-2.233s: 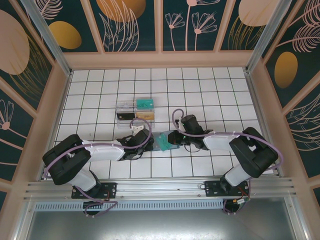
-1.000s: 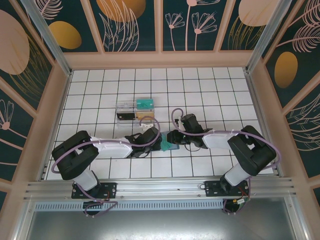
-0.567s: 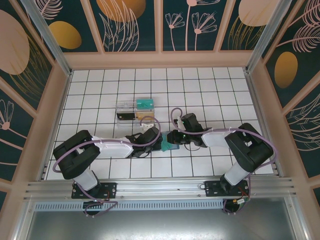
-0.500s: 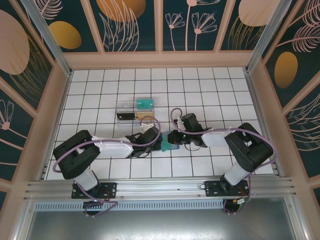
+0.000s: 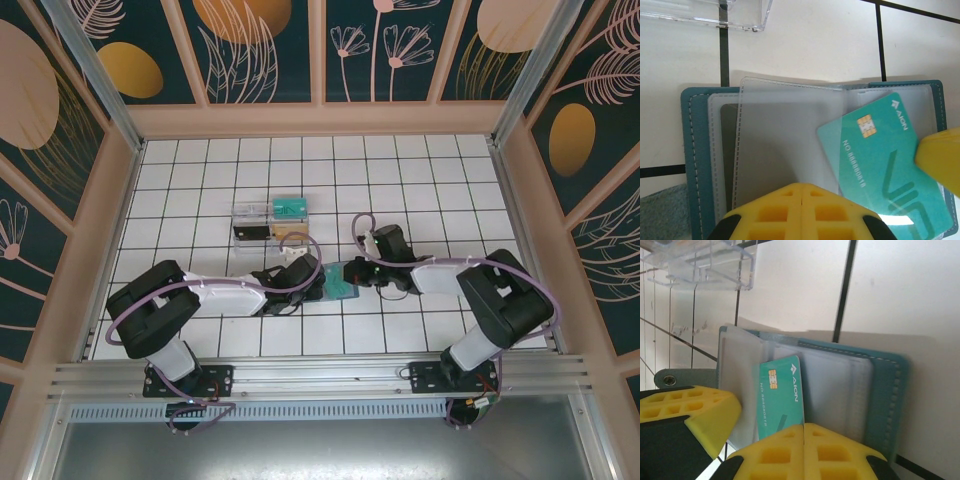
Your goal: Take the credit cards out of the card holder
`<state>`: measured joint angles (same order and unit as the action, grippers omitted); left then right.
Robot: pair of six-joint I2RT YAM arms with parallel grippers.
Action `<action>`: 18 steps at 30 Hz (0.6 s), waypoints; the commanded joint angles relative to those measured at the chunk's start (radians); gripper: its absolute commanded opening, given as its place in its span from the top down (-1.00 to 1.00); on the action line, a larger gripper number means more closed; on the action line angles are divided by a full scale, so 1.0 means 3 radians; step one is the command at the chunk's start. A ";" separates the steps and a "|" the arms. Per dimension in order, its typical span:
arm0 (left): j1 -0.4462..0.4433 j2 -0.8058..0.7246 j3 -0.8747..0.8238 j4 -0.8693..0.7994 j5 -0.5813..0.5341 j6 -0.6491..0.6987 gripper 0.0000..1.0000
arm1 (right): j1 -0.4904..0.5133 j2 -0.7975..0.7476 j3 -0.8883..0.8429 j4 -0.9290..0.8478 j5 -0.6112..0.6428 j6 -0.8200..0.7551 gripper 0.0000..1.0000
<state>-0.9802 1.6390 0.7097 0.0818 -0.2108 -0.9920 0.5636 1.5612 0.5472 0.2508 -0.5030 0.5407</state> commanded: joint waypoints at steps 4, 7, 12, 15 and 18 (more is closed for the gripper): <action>-0.0005 -0.0027 -0.0080 -0.0224 -0.0043 -0.0042 1.00 | -0.0038 -0.0275 -0.0160 -0.0009 0.0026 0.0079 1.00; -0.0004 -0.0080 -0.0053 -0.0222 -0.0035 -0.0047 1.00 | -0.0126 -0.0448 -0.0183 -0.0007 0.0012 0.0089 1.00; -0.0005 -0.0304 0.0021 -0.0232 -0.0058 -0.0044 1.00 | -0.0135 -0.0688 -0.0133 -0.0168 0.0088 0.0060 1.00; -0.0005 -0.0516 0.0008 -0.0168 -0.0094 -0.0053 0.75 | -0.0155 -0.0810 -0.0145 -0.0206 0.0165 0.0068 1.00; 0.0005 -0.0782 -0.0056 -0.0003 -0.0139 -0.0064 0.49 | -0.0194 -0.0970 -0.0187 -0.0142 0.0231 0.0117 1.00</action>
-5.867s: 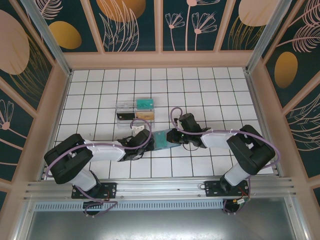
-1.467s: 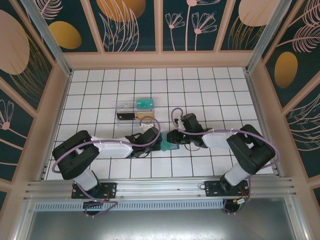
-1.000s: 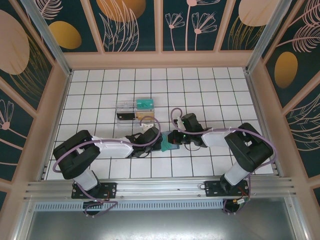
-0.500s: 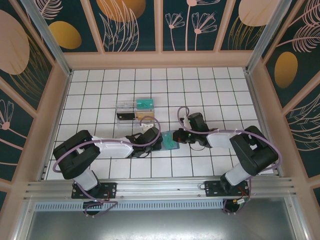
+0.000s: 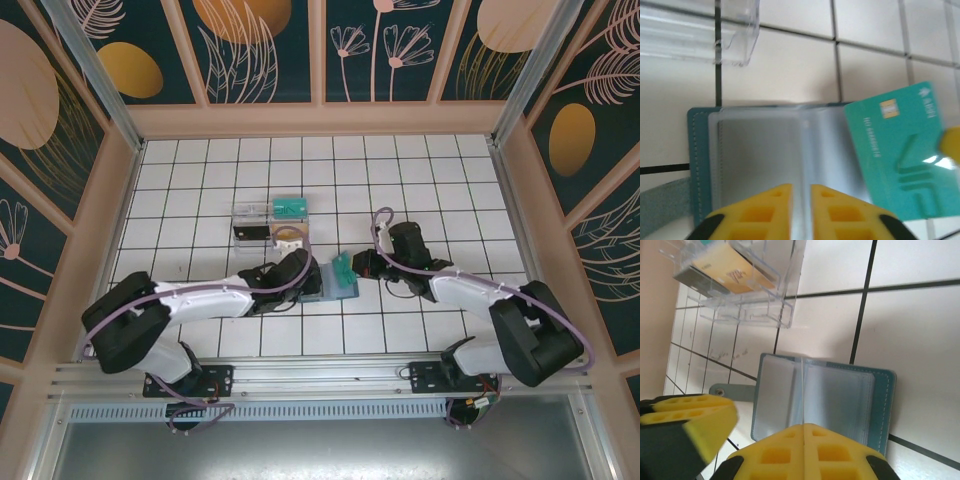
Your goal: Take the credit cards out of the card holder
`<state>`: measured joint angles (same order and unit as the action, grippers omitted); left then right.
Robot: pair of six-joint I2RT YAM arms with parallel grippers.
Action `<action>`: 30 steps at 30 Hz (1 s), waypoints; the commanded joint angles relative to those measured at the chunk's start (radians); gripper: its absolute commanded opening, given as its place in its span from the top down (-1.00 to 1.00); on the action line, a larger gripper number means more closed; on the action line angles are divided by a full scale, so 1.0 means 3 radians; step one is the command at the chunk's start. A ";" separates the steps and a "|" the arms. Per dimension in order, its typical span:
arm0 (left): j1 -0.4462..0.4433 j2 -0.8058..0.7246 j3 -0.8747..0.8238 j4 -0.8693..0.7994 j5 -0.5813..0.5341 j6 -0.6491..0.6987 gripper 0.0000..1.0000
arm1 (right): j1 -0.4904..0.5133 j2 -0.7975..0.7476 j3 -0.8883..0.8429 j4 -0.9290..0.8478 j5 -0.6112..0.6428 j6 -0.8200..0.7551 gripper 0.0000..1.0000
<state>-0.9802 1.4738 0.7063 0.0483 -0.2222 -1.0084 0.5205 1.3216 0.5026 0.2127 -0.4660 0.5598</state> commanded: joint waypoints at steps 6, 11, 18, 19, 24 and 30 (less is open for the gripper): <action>0.0084 -0.0702 -0.0113 0.0080 -0.0345 0.0108 -0.20 | -0.0057 -0.0425 0.0056 0.0101 0.0110 -0.0003 1.00; 0.0160 -0.1092 -0.0159 -0.0126 -0.0600 0.0215 -0.56 | 0.0070 -0.0361 0.0424 -0.0108 0.0314 -0.0371 1.00; 0.0168 -0.1747 -0.0314 -0.0439 -0.0962 0.0333 -0.97 | 0.0497 -0.0142 0.0856 -0.0073 0.0636 -0.0953 1.00; 0.0171 -0.1855 -0.0353 -0.0476 -0.0997 0.0339 -0.97 | 0.0552 -0.0101 0.0900 -0.0054 0.0730 -0.1106 1.00; 0.0169 -0.2431 -0.0647 -0.0524 -0.1026 0.0356 -0.97 | 0.0680 0.0159 0.1263 -0.0140 0.0874 -0.1808 1.00; 0.0169 -0.2902 -0.0902 -0.0579 -0.0991 0.0459 -0.97 | 0.0905 0.0427 0.1722 -0.0371 0.0818 -0.3134 1.00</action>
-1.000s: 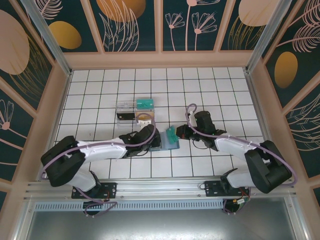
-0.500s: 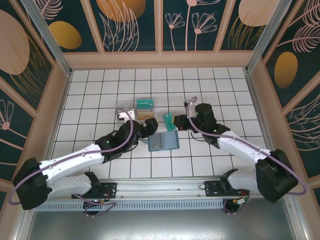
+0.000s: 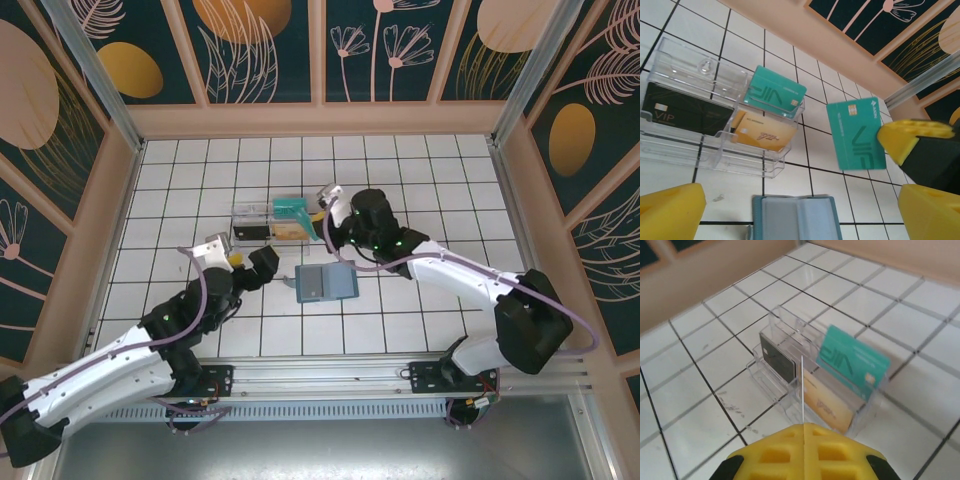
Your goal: Take the credit cards out of the card holder
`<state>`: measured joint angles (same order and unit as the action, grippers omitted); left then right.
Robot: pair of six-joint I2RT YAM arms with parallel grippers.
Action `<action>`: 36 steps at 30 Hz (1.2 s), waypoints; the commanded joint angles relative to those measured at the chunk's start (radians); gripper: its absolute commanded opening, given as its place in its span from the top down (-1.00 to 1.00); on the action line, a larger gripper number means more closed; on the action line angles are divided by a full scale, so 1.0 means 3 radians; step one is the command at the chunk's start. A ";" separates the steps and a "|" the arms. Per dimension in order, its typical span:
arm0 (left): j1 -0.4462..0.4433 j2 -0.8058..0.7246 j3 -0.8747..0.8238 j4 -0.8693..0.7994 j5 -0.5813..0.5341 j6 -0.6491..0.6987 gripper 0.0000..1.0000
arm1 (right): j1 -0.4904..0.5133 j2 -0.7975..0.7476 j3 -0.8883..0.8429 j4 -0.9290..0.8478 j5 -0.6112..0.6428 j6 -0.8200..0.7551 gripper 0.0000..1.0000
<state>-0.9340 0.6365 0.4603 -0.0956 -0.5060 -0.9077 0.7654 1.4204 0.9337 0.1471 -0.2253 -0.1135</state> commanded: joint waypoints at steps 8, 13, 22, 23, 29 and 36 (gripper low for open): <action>0.0015 -0.0348 -0.0181 -0.0124 0.0014 0.0248 -0.97 | 0.0112 0.0796 0.1372 -0.1155 -0.0025 -0.2142 1.00; 0.0014 -0.0603 -0.0217 -0.0280 -0.0048 0.0234 -0.97 | 0.0118 0.1103 0.1727 -0.1445 0.0040 -0.2608 1.00; 0.0015 -0.1082 -0.0306 -0.0524 -0.0215 0.0157 -0.97 | 0.0076 0.1454 0.2100 -0.1589 0.0155 -0.2904 1.00; 0.0012 -0.1117 -0.0316 -0.0534 -0.0219 0.0153 -0.97 | 0.0068 0.1486 0.2127 -0.1591 0.0163 -0.2913 1.00; 0.0013 -0.1135 -0.0349 -0.0561 -0.0218 0.0141 -0.97 | 0.0002 0.1601 0.2209 -0.1584 0.0156 -0.2955 1.00; 0.0017 -0.1126 -0.0358 -0.0581 -0.0221 0.0141 -0.97 | -0.0065 0.1708 0.2272 -0.1615 0.0075 -0.2962 1.00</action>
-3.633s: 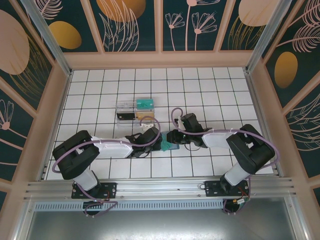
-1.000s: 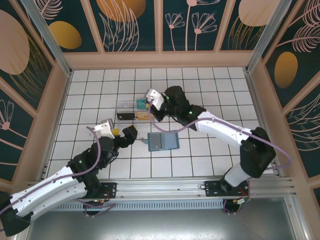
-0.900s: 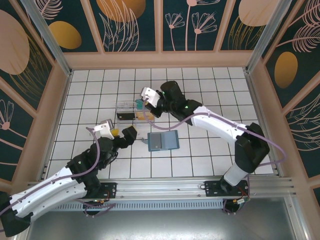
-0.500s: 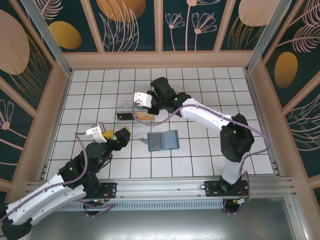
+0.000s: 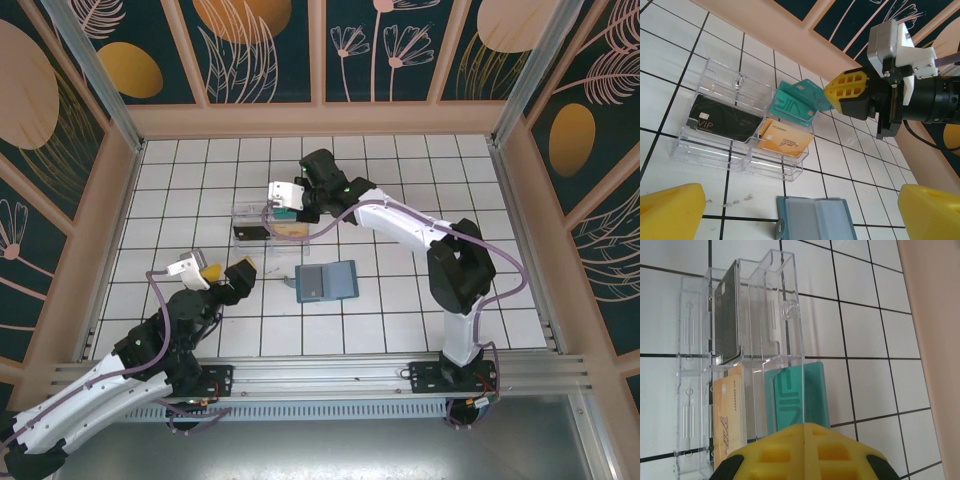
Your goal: Take the credit cards out of the card holder
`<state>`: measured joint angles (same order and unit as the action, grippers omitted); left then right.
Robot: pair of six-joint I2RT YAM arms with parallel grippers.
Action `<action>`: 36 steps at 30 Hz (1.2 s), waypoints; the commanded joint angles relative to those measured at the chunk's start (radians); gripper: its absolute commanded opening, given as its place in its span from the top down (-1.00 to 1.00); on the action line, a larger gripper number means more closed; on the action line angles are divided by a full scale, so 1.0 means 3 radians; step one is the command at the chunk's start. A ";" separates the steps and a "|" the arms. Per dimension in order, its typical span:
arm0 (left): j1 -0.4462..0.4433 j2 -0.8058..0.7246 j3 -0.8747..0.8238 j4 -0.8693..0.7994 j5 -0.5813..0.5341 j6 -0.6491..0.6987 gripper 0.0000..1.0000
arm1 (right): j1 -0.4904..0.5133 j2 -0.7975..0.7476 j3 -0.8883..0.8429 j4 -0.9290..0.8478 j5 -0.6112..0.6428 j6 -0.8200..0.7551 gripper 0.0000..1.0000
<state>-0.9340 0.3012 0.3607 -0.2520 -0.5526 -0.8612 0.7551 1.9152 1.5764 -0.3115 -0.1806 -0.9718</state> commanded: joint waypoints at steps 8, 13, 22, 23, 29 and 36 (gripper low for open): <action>0.0015 -0.0007 -0.0031 -0.0065 -0.0091 -0.0010 -0.97 | -0.0046 0.0154 0.0147 -0.0095 -0.0118 -0.0089 1.00; 0.0017 -0.0007 -0.0036 -0.0080 -0.0091 -0.0014 -0.97 | -0.0041 0.0182 0.0201 -0.0115 -0.0169 -0.0064 1.00; 0.0015 -0.0009 -0.0049 -0.0070 -0.0107 -0.0014 -0.97 | 0.0004 0.0212 0.0222 -0.0158 -0.0185 -0.0055 1.00; 0.0016 -0.0007 -0.0051 -0.0075 -0.0107 -0.0013 -0.97 | 0.0004 0.0221 0.0213 -0.0163 -0.0162 -0.0073 1.00; 0.0014 -0.0017 -0.0059 -0.0083 -0.0117 -0.0013 -0.97 | -0.0009 0.0194 0.0120 -0.0156 -0.0094 -0.0104 1.00; 0.0012 -0.0018 -0.0077 -0.0074 -0.0124 -0.0009 -0.97 | -0.0006 0.0199 0.0088 -0.0046 -0.0027 -0.0041 0.48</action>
<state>-0.9340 0.3008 0.3466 -0.2665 -0.5671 -0.8612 0.7479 1.9694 1.6093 -0.3424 -0.2050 -0.9867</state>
